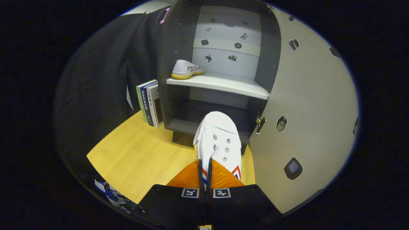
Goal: Open the shoe cabinet door, grab the shoes and put them into the shoe cabinet, then close the shoe cabinet door.
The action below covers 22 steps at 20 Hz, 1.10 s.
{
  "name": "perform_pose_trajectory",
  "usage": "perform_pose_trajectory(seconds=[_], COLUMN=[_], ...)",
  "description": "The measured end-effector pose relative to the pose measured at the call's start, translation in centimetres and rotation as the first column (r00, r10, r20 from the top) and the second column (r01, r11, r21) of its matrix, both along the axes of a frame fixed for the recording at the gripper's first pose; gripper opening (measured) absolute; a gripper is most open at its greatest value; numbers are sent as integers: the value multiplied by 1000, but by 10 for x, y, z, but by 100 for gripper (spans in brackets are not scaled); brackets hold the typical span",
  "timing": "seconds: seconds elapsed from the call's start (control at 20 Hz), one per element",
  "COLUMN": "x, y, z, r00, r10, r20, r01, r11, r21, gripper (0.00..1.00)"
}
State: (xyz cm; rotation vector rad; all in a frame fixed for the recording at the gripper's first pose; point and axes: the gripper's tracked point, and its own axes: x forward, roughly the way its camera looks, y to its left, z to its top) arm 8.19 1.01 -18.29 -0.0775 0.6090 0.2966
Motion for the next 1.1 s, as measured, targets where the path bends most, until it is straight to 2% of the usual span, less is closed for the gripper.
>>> perform_pose_trajectory(seconds=[0.25, 0.55, 0.85, 1.1], x=[19, 77, 173, 261], y=[0, -13, -18, -10], z=[65, 126, 150, 135], r00=[993, 970, 953, 963], r10=[-21, -92, -116, -131], r20=[113, 225, 281, 237], r01=[20, 85, 118, 134], r11=[1000, 995, 993, 991], r21=[18, 43, 11, 3], gripper=[2, 2, 1, 2])
